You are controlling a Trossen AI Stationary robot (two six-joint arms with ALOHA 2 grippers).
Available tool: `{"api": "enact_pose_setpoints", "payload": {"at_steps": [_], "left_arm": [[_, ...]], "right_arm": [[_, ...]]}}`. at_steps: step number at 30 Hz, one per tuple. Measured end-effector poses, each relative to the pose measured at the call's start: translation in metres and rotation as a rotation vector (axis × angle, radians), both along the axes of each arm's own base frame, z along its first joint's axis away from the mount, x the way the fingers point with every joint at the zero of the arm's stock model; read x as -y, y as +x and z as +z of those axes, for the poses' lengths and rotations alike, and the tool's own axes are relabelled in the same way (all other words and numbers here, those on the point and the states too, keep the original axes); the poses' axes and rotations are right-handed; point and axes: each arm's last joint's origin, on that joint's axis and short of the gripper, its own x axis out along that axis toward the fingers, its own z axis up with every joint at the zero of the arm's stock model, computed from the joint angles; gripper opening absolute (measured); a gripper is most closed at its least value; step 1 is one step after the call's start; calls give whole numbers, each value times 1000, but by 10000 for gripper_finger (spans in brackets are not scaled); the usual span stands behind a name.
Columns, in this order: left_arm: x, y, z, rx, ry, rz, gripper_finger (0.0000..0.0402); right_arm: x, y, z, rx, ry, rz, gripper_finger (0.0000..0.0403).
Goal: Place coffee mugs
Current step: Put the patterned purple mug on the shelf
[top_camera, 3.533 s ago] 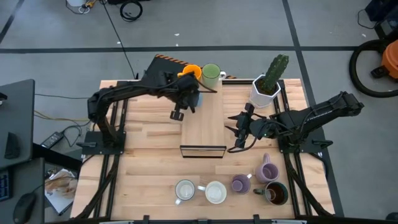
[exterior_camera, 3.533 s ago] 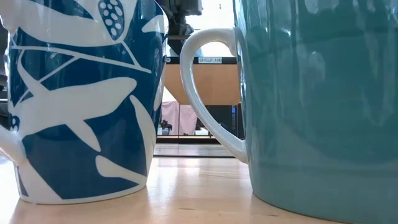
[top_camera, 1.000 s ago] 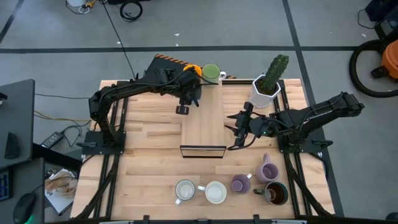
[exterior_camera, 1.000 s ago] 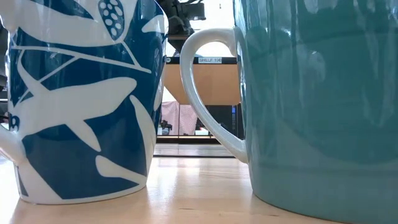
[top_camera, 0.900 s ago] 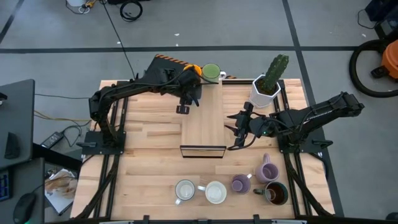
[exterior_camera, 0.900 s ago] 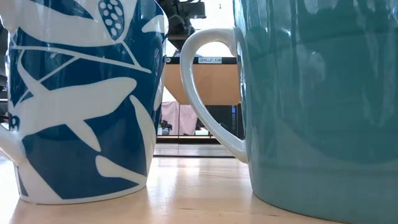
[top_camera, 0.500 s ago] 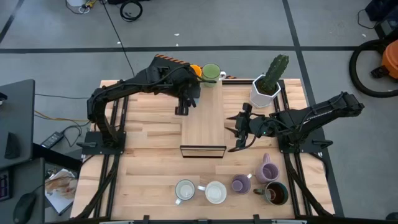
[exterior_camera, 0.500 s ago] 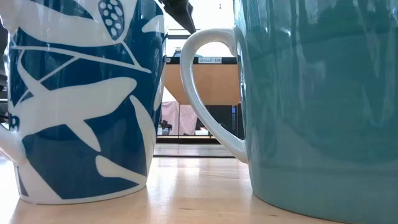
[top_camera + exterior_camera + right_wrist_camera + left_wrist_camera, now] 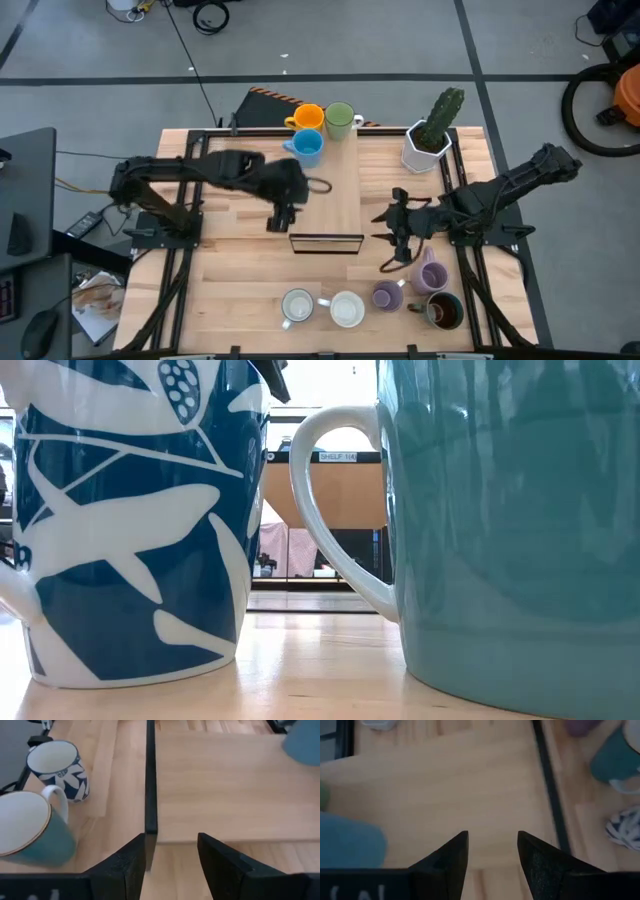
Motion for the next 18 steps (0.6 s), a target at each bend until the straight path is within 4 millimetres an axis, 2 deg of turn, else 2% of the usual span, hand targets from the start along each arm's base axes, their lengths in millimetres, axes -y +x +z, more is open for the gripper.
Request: {"api": "enact_pose_setpoints", "payload": {"at_steps": [6, 9, 13, 18], "left_arm": [[32, -19, -10, 27, -31, -28, 176], [44, -24, -18, 52, -45, -38, 176], [57, -32, -27, 65, -34, -39, 176], [70, -38, -32, 54, -21, -22, 176]], "right_arm": [[-22, -5, 11, -61, 66, -18, 180], [-30, -7, 10, -194, 63, -59, 179], [-47, 0, 8, -385, 122, -47, 179], [-81, 14, -2, -524, 151, 36, 179]]}}
